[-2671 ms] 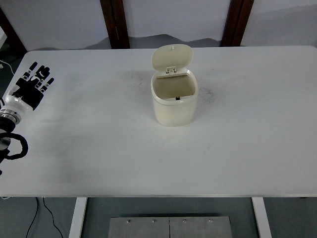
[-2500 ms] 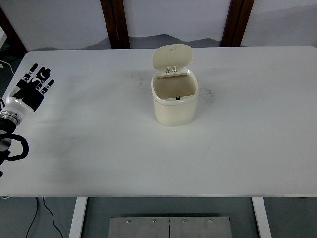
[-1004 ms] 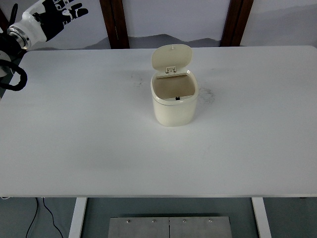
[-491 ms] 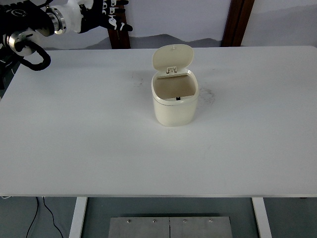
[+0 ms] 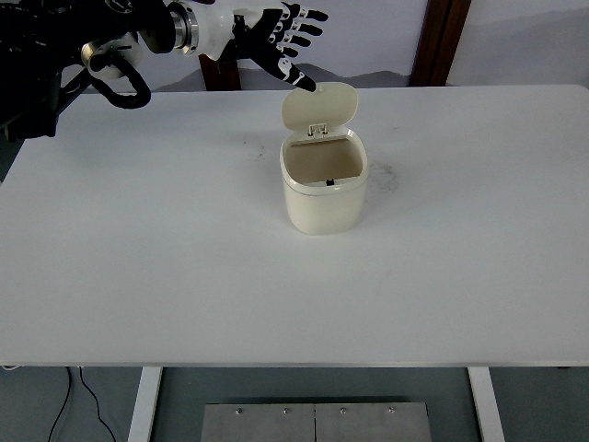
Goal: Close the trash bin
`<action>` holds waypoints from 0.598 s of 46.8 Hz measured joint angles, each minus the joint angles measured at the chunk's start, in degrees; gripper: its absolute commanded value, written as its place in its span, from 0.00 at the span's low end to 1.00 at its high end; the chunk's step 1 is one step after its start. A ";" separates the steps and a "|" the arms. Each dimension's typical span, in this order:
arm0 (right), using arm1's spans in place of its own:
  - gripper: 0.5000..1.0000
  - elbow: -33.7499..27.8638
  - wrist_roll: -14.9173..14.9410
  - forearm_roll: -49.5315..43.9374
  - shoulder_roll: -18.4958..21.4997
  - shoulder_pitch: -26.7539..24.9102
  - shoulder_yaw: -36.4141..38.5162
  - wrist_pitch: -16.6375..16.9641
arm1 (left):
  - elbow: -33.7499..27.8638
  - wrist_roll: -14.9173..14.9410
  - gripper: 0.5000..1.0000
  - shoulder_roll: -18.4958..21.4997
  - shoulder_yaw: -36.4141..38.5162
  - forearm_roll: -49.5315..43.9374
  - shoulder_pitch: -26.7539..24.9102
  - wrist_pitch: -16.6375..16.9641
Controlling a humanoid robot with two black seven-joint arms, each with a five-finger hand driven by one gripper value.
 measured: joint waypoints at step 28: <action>0.98 -0.01 -0.01 0.00 0.00 0.00 0.00 0.00 | -0.97 2.10 1.00 -4.52 0.01 8.08 -2.48 -8.85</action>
